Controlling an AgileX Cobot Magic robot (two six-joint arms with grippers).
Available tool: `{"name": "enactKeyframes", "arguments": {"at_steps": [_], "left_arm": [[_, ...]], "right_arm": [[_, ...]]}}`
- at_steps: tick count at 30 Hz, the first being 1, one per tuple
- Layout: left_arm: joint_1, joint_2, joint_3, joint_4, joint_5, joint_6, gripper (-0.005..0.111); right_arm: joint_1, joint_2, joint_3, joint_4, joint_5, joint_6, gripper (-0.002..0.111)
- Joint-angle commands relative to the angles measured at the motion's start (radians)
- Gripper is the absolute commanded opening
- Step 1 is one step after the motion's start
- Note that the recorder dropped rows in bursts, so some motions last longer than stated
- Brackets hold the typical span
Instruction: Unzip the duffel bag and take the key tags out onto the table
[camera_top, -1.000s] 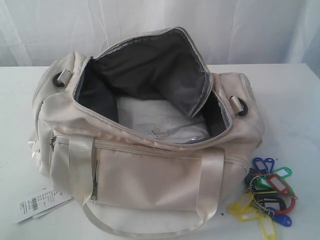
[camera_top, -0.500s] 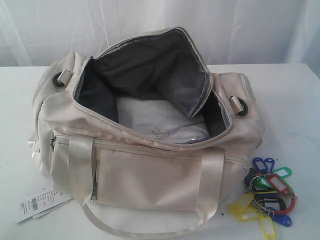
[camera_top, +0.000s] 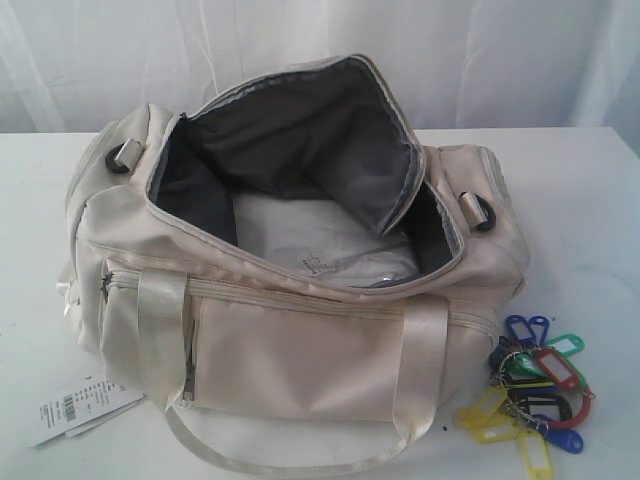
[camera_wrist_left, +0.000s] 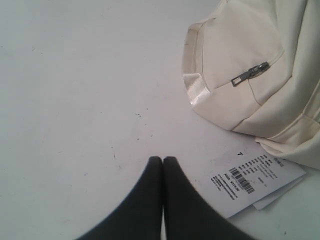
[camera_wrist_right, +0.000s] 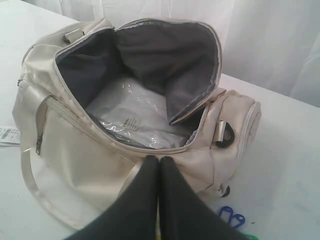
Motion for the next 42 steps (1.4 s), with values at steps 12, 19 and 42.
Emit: {"name": "enactKeyframes", "arguments": {"at_steps": [12,19,42], "left_arm": [[-0.008,-0.004,0.004,0.006,0.002,-0.006,0.0],[-0.008,-0.004,0.004,0.006,0.002,-0.003,0.0],[-0.005,-0.004,0.004,0.006,0.002,-0.003,0.0]], "right_arm": [[0.0,-0.003,0.003,-0.001,-0.014,-0.009,0.0],[0.0,-0.003,0.003,-0.001,-0.014,-0.009,0.0],[0.0,-0.08,0.142,0.002,-0.032,-0.009,0.0]]}}
